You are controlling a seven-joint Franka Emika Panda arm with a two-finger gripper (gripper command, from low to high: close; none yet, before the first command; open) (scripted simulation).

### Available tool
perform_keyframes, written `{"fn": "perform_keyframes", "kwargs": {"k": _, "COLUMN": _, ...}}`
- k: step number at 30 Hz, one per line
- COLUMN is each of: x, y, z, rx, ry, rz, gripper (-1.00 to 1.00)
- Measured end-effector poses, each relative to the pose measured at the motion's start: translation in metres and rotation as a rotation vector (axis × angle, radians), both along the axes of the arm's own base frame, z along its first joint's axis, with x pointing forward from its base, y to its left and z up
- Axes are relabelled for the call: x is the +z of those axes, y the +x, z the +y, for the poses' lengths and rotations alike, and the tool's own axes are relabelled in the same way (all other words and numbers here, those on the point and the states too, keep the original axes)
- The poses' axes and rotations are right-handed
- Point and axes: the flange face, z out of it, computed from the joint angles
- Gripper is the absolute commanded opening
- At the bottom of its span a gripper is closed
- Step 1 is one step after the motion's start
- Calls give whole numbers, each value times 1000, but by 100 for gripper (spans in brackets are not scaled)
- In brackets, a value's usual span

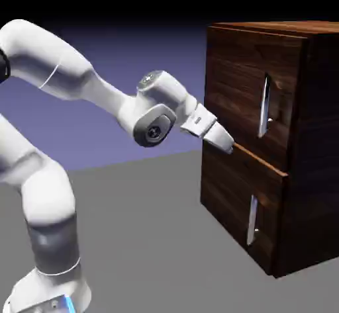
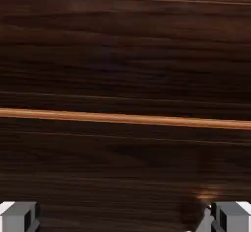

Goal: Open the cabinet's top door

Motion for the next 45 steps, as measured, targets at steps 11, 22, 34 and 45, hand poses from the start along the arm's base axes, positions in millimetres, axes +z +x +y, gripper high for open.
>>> {"fn": "perform_keyframes", "kwargs": {"k": 11, "x": 46, "y": -6, "z": 18, "rx": 29, "ry": -27, "rz": -115, "gripper": 0}}
{"fn": "perform_keyframes", "kwargs": {"k": 22, "x": 78, "y": -18, "z": 20, "rx": 34, "ry": -43, "rz": -243, "gripper": 0}}
{"fn": "perform_keyframes", "kwargs": {"k": 34, "x": 93, "y": -30, "z": 3, "rx": 22, "ry": -41, "rz": -395, "gripper": 0}}
{"fn": "perform_keyframes", "kwargs": {"k": 45, "x": 90, "y": -31, "z": -28, "rx": 7, "ry": -18, "rz": -537, "gripper": 0}}
